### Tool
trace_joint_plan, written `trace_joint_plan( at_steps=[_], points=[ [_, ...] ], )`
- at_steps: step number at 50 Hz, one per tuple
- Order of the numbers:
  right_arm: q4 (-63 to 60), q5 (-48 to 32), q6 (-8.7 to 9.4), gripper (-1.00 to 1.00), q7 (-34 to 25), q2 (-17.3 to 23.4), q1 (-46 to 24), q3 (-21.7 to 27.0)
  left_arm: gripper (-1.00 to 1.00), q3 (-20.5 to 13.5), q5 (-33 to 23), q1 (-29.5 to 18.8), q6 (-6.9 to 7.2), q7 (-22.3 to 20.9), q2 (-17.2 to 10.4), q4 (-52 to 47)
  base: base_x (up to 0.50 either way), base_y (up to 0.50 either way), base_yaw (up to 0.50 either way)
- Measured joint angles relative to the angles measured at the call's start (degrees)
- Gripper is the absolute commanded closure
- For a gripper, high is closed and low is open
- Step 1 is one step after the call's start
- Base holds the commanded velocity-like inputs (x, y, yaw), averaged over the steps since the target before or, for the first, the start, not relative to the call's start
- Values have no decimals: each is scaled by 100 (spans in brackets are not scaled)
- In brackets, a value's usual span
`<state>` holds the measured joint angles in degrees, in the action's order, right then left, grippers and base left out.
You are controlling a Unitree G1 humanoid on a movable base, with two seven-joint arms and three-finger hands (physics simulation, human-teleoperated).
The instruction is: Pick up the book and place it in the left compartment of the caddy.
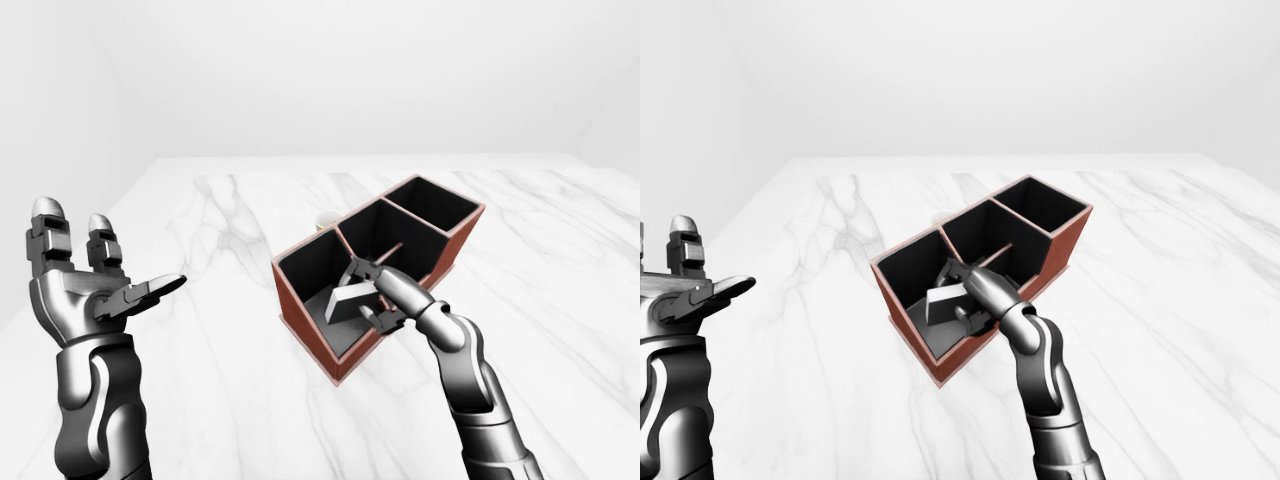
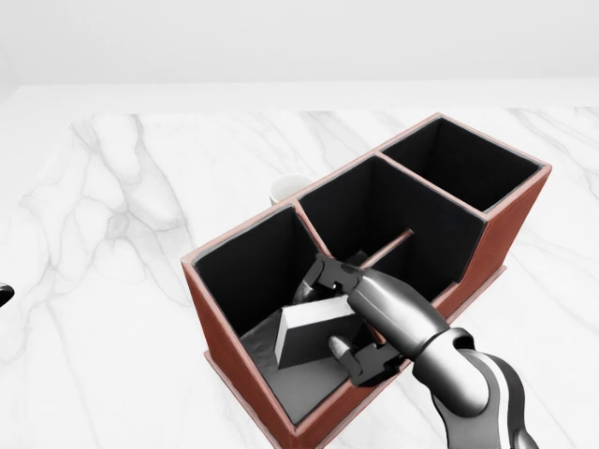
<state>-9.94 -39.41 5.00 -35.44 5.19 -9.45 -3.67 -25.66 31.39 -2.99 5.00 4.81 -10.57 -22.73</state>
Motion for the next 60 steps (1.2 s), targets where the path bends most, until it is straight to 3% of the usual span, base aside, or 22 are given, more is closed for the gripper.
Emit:
trace_joint_plan(
  at_steps=[1, 2, 38, 51, 60],
  points=[
    [-5, 19, 0, -44, 8, 0, 2, 1, -100, 0, 2, 1, 0, 0, 0, -1, 0, 0, 0],
    [-15, 49, 0, -100, 8, -3, 5, -2, -100, -2, 6, 3, 0, 1, 0, -5, 0, 0, 0],
    [-618, 94, 0, -100, -243, -12, 20, -87, -100, -21, 44, -2, 0, 5, -16, 11, 0, 0, 0],
    [-2039, -870, 0, -100, -456, -6, -96, -450, -100, -31, 56, 17, 0, 22, -7, -78, 0, 0, 0],
    [-2958, -2230, 0, -100, -456, -216, -334, -657, -100, -33, 57, 28, 0, 20, 2, -143, 0, 0, 0]
  ],
)
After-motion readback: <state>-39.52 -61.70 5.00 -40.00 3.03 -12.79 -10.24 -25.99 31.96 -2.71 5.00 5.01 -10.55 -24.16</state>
